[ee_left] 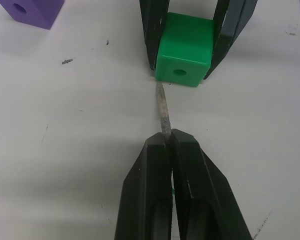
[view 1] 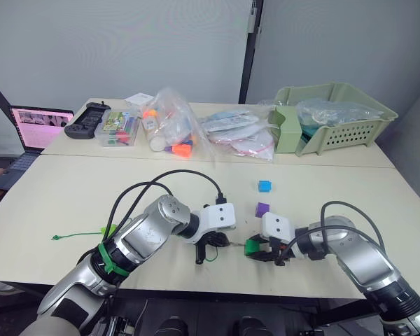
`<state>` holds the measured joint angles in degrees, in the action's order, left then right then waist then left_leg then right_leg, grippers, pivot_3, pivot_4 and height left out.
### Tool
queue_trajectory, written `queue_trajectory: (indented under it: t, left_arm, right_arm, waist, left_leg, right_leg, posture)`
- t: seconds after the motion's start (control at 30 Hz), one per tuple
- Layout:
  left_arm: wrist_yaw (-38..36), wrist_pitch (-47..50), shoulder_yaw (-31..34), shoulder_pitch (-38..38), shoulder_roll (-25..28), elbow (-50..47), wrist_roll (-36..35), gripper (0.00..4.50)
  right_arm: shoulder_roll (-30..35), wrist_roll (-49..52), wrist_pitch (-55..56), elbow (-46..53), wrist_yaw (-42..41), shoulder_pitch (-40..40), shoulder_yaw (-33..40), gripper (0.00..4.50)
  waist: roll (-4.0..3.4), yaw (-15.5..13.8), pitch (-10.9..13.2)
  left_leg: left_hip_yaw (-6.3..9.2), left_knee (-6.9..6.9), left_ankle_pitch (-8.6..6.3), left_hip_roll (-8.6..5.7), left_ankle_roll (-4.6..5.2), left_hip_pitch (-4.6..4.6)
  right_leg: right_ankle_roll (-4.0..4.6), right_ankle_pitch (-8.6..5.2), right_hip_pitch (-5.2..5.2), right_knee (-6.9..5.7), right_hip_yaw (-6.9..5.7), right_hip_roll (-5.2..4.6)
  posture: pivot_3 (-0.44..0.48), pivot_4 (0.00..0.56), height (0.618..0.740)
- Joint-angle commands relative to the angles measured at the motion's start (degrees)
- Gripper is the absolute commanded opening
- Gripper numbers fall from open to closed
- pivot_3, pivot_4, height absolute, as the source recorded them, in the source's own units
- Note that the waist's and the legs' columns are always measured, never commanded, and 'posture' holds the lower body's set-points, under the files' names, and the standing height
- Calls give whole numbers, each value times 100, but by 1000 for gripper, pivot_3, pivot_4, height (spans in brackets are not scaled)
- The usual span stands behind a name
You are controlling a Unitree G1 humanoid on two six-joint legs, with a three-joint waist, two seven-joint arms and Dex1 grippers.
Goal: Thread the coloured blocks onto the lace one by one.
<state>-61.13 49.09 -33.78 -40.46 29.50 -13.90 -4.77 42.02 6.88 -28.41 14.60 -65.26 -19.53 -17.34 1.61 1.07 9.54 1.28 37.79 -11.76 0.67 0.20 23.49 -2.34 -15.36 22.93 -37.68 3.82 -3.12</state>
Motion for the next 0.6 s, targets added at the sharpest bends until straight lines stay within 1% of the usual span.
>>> queue_trajectory:
  t: [0.03, 0.17, 0.4, 0.6]
  left_arm:
    - [-72, -193, -92, 110, -242, -201, -242, 0]
    - [-76, -205, -48, 165, -309, -166, -259, 0]
    - [-178, -382, 103, 295, 106, -203, -182, 0]
    - [-128, -343, 163, 350, 238, -301, -274, 0]
  right_arm:
    - [-156, 86, -52, 327, 3, 12, -236, 1190]
    - [-190, 137, -128, 427, -15, 0, -247, 1190]
    - [121, 36, 177, 271, -51, 226, -195, 1190]
    - [209, 41, 257, 173, -50, 259, -191, 1190]
  waist:
    - [0, 0, 0]
    - [-1, -16, 0]
    - [0, -36, 0]
    - [0, -24, 0]
  left_leg:
    - [0, 0, 0, 0, 0, 0]
    - [1, 0, 0, -1, 0, -1]
    - [5, 6, 0, -18, 0, 23]
    - [6, 6, 0, -12, 0, 21]
  right_leg:
    - [0, 0, 0, 0, 0, 0]
    - [0, 0, -2, 1, 0, -1]
    - [-2, 0, 11, 2, -1, -17]
    - [-2, 0, 11, 1, -2, -12]
  posture:
    - [0, 150, 740]
    - [0, 150, 740]
    - [0, 150, 740]
    - [0, 150, 740]
